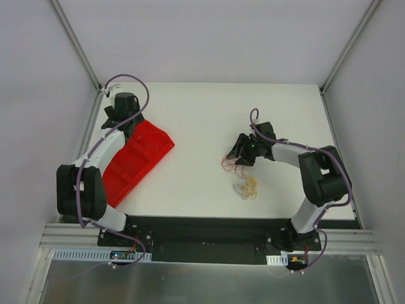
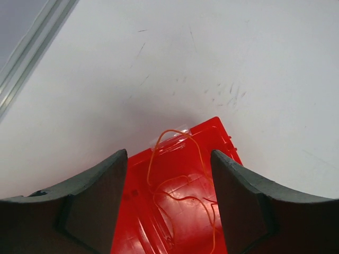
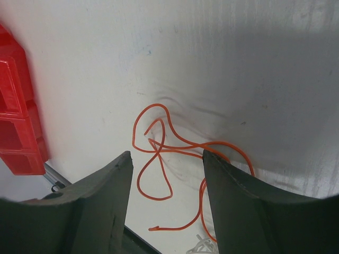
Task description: Untangle the cables
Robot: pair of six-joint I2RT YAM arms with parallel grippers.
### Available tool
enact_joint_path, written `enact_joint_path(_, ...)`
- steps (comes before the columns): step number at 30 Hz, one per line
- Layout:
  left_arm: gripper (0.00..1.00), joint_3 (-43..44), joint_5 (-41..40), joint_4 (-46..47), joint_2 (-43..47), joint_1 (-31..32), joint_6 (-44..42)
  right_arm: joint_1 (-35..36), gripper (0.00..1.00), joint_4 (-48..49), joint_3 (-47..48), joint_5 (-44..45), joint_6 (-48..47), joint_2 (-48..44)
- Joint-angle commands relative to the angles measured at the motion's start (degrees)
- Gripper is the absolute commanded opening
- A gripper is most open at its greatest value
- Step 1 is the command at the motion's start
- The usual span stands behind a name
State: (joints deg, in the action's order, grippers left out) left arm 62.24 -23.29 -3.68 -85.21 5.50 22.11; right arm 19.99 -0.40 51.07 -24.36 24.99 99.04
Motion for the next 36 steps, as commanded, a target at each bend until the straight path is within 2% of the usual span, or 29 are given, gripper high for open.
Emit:
enact_joint_path(1,0.63,0.61,-1.42,3.24,-1.89,-1.36,-6.90,-0.21,0.59,-2.58,-1.41,2.47,-1.61,-0.96)
enact_joint_path(5,0.60,1.04,2.89,3.24,-4.43,-2.68,-6.12,-0.21,0.59,-2.58,-1.50,2.47,-1.70,-1.13)
enact_joint_path(8,0.54,1.48,8.41,3.24,-5.84,-4.61,-4.45,-0.30,0.59,-2.58,-1.50,2.47,-1.70,-1.13)
enact_joint_path(13,0.30,2.01,15.20,3.24,-8.04,-6.64,-2.33,-0.30,0.59,-2.50,-1.50,2.47,-1.70,-0.96)
enact_joint_path(17,0.16,1.22,14.42,3.24,-7.52,-6.64,-1.02,-0.30,0.59,-2.41,-1.50,2.39,-1.70,-1.05)
enact_joint_path(19,0.03,1.31,14.24,3.07,-7.69,-6.55,-0.84,-0.30,0.59,-2.50,-1.50,2.39,-1.70,-1.05)
enact_joint_path(20,0.00,1.13,14.24,2.89,-7.52,-6.55,-0.40,-0.30,0.59,-2.50,-1.50,2.39,-1.70,-1.05)
enact_joint_path(23,0.00,0.08,11.70,2.63,-6.03,-5.59,1.09,-0.39,0.59,-2.41,-1.50,2.39,-1.79,-0.96)
enact_joint_path(29,0.00,-0.54,1.76,-0.79,-5.14,3.72,4.61,-0.39,0.59,-2.41,-1.50,2.30,-1.62,-1.05)
enact_joint_path(33,0.00,1.22,2.19,-4.75,-8.47,5.49,9.70,-0.48,0.60,-2.41,-1.50,2.30,-1.70,-1.05)
enact_joint_path(36,0.00,2.71,2.20,-5.28,-11.29,5.40,9.45,-0.39,0.59,-2.32,-1.50,2.30,-1.70,-1.05)
